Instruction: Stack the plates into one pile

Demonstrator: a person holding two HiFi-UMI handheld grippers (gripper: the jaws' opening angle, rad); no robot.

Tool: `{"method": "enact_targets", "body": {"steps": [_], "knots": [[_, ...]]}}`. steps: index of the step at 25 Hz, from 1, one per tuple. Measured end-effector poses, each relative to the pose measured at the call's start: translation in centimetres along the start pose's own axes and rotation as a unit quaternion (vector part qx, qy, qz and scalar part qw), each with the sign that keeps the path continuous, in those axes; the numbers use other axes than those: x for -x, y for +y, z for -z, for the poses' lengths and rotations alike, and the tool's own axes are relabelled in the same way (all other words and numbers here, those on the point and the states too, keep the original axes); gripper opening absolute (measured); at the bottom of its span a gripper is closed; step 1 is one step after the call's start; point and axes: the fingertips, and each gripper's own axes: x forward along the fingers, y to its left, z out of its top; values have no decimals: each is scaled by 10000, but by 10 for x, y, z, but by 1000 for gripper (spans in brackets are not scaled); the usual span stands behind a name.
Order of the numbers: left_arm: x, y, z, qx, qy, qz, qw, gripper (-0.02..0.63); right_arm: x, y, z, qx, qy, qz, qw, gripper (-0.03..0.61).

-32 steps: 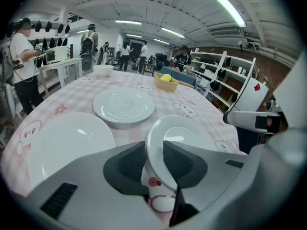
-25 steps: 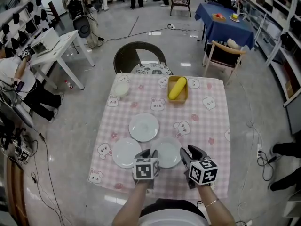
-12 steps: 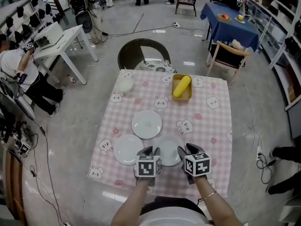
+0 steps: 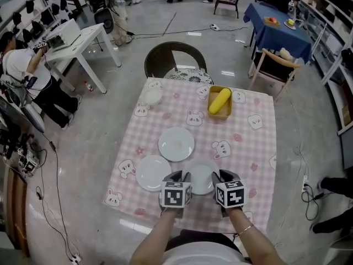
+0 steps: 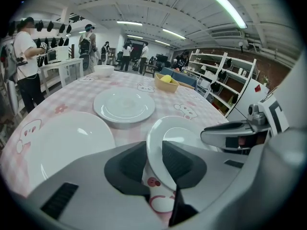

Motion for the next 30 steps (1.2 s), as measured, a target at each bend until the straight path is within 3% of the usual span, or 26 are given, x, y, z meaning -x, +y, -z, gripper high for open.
{"method": "enact_targets", "body": {"steps": [10,15,23,30], "knots": [[15,-4,-6,122,-212,-123,9996,104,14,2,-5,-105,-211,-45,9997,89],[37,3,-18,262,-598,-352,9972,88,20,16,-19,-49,-377,-229,9990,74],[79,33,-23,468,-970,-793,9910,89,25,61,-40,212,-557,-755,9954,66],[107,75,-15,670,-999,-978,9879,89,18,111,-45,374,-526,-1131,9915,57]]}}
